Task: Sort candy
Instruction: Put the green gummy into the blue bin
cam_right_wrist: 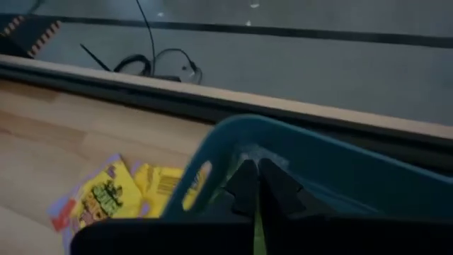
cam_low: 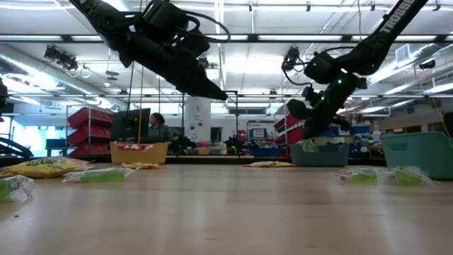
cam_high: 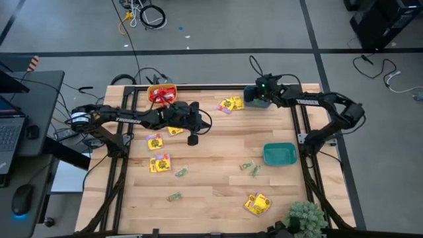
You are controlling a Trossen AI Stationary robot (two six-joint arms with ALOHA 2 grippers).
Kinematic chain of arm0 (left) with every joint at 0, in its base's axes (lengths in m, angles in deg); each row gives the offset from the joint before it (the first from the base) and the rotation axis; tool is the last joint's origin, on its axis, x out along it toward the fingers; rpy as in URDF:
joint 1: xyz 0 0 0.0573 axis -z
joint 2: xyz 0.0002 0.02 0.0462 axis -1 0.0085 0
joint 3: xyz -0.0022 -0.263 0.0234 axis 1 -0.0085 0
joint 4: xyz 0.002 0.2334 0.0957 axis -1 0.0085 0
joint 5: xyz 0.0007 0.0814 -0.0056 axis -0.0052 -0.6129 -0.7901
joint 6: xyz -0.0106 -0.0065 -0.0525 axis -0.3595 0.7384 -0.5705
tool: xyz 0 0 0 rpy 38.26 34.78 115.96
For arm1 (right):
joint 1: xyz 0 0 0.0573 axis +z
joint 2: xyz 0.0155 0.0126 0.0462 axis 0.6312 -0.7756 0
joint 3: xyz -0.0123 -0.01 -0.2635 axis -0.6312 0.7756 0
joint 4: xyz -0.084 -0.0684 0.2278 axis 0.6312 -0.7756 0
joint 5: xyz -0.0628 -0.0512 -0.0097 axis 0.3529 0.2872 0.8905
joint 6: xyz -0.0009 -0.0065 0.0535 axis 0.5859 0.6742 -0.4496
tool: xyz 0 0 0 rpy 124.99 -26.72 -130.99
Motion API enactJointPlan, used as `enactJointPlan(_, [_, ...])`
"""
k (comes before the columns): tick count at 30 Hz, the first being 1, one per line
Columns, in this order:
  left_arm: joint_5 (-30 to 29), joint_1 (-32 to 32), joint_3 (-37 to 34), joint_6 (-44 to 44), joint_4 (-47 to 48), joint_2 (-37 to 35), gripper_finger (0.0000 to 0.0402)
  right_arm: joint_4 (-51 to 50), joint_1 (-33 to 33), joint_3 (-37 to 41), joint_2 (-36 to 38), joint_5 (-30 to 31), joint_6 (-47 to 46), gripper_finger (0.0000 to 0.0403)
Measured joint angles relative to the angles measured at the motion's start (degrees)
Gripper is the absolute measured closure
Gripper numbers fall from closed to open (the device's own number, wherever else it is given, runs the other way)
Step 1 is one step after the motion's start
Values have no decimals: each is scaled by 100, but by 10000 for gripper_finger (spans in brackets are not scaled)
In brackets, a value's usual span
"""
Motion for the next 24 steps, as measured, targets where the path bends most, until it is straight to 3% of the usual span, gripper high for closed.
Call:
enactJointPlan(4, [-2,-2,0,-12,368,0,400,62,36,0,-35,-14,46,367])
enactJointPlan(12, [-2,15,0,-77,1293,-9,399,32,18,-2,268,-3,554,251])
enactJointPlan(15, [-3,41,0,-290,1698,-62,399,-236,14,-2,427,6,871,232])
enactJointPlan(19, [-2,99,0,-461,2343,-143,399,-836,17,-2,549,-52,1112,273])
enactJointPlan(24, [98,200,0,-813,2943,-146,400,-1221,194,-2,515,-304,1501,387])
